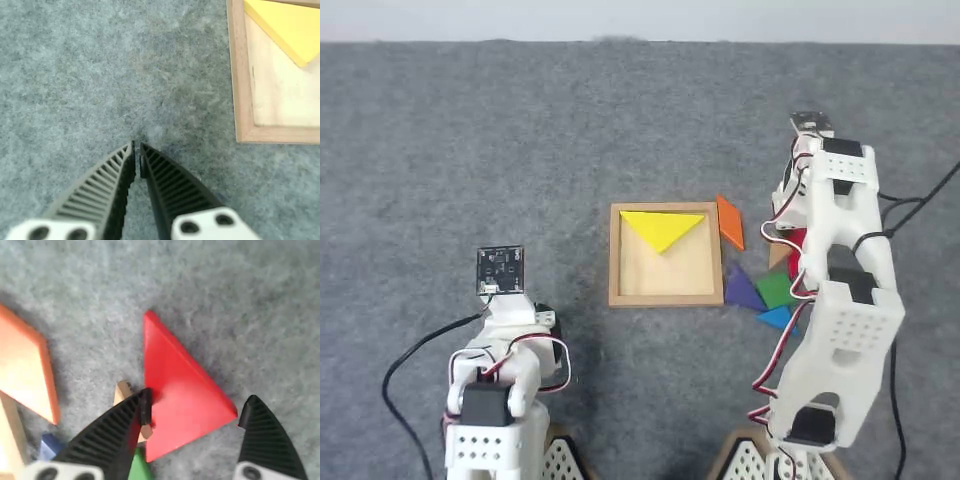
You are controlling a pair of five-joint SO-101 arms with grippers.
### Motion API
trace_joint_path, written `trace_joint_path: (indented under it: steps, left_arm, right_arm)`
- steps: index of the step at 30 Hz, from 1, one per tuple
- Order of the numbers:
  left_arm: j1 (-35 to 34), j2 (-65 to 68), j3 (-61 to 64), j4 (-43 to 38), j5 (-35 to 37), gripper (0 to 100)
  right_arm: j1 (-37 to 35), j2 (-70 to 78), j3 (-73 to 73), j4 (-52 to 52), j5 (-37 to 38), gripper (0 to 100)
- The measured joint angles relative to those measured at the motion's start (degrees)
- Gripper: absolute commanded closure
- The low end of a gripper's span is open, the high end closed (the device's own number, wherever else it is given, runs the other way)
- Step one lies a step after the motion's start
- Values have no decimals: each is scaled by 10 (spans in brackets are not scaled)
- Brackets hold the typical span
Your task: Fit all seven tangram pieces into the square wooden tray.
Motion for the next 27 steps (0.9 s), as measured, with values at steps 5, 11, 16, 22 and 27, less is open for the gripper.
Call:
trace_joint_path:
  steps: [5, 11, 16, 22, 27]
  left_arm:
    - [0, 0, 0, 0, 0, 986]
    - [0, 0, 0, 0, 0, 986]
    - [0, 0, 0, 0, 0, 986]
    - [0, 0, 0, 0, 0, 986]
    - [0, 0, 0, 0, 0, 986]
  right_arm:
    - [-8, 15, 0, 0, -7, 700]
    - [-15, 37, -10, 6, 4, 783]
    - [-12, 28, -10, 4, 5, 954]
    - [-11, 18, -2, 6, 7, 992]
    - [-28, -13, 0, 41, 7, 991]
